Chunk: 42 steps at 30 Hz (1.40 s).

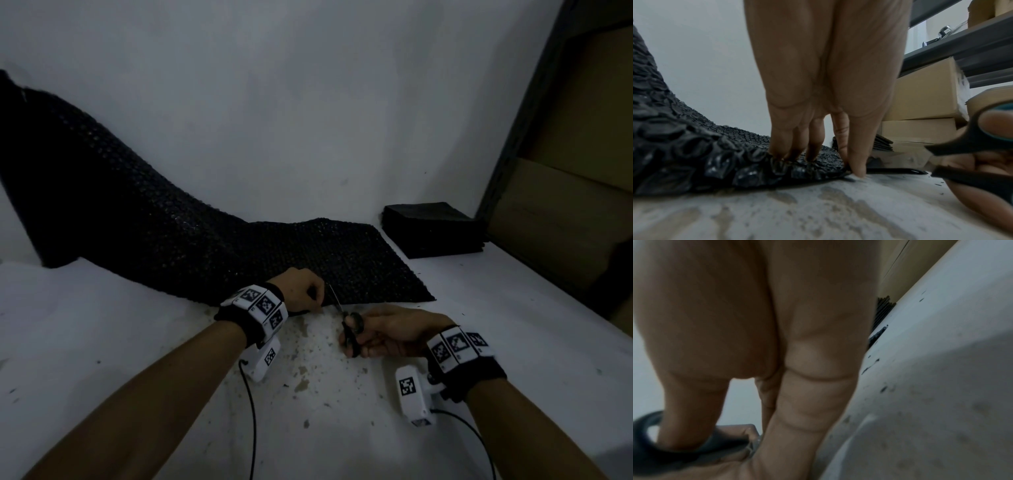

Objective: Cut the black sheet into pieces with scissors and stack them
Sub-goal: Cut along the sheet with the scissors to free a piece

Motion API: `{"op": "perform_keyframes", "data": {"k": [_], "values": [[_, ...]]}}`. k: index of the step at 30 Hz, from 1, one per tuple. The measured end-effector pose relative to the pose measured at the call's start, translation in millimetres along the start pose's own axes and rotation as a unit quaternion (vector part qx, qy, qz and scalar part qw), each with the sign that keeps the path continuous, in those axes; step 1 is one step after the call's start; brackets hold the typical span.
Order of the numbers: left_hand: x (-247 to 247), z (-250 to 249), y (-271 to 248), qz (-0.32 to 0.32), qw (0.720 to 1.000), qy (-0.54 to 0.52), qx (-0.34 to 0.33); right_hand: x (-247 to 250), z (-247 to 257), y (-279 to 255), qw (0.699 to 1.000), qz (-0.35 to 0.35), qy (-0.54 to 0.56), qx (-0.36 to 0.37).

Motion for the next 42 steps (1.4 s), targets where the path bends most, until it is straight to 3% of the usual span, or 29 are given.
{"op": "perform_keyframes", "data": {"k": [7,18,23,28,35,42], "values": [[0,-1,-1,0.003,1.0,-0.015,0.007,0,0,0,0.999,-0.009,0.003,0.038],[2,-1,-3,-0.008,1.0,-0.011,-0.012,-1,10,15,0.999,-0.009,-0.051,0.005],[3,2,-5,-0.009,1.0,-0.017,-0.021,0,17,19,0.999,0.022,-0.039,0.003],[3,3,-3,-0.006,0.999,-0.004,-0.033,2,20,23,0.999,0.009,-0.043,-0.001],[3,5,-3,-0.006,1.0,-0.008,-0.029,8,13,21,0.998,-0.005,-0.037,0.047],[3,5,-5,0.003,0.999,-0.021,-0.03,4,15,22,1.0,0.019,-0.005,0.014]]}}
Point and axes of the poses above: each hand's wrist, its own y-axis towards the middle knuckle, its own x-axis out of the back of the hand, z = x × y, the point moved 6 cm from there along y, towards the middle knuckle, and after that the axes turned 2 degrees about -z, right-handed, at the moved point
